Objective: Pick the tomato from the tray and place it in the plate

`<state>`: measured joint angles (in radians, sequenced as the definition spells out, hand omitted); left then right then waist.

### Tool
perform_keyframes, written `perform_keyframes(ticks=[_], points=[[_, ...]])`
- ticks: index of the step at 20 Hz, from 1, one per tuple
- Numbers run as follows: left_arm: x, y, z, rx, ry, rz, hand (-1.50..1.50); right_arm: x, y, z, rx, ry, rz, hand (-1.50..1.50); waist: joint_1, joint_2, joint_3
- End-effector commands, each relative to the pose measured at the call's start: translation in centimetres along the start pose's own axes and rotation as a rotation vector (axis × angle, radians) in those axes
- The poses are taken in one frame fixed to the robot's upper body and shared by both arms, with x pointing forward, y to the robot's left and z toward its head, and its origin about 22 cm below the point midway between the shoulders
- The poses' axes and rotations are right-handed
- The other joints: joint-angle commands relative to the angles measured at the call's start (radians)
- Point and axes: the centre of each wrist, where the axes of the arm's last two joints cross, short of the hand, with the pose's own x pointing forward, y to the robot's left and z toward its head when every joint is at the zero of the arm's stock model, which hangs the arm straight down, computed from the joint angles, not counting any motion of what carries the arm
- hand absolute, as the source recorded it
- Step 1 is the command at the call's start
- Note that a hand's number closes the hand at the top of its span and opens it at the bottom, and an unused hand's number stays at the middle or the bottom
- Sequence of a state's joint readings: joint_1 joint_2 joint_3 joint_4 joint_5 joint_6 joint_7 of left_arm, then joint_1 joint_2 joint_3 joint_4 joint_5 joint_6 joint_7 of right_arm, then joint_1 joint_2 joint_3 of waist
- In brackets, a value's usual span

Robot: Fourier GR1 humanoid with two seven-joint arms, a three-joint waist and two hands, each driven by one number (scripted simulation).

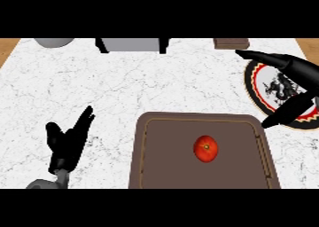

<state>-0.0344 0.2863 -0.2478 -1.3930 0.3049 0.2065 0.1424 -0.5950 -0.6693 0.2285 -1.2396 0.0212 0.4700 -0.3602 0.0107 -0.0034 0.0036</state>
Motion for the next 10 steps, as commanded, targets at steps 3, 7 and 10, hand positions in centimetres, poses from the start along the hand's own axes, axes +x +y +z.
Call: perform_keyframes(ticks=[3,7,10], points=[[0.3,-0.8,-0.2,-0.004,0.043,-0.002,0.00,2.7,2.2,-0.9,0.152,0.084,0.141,-1.50,-0.016,0.000,-0.004],[-2.6,0.7,1.1,0.004,0.028,0.027,0.00,4.9,5.2,-0.3,0.209,0.085,0.185,-1.50,-0.025,-0.002,-0.005],[0.2,0.0,0.3,0.014,0.028,0.001,0.00,6.4,8.1,-2.4,0.165,0.098,0.186,-1.50,-0.014,0.001,-0.004]])
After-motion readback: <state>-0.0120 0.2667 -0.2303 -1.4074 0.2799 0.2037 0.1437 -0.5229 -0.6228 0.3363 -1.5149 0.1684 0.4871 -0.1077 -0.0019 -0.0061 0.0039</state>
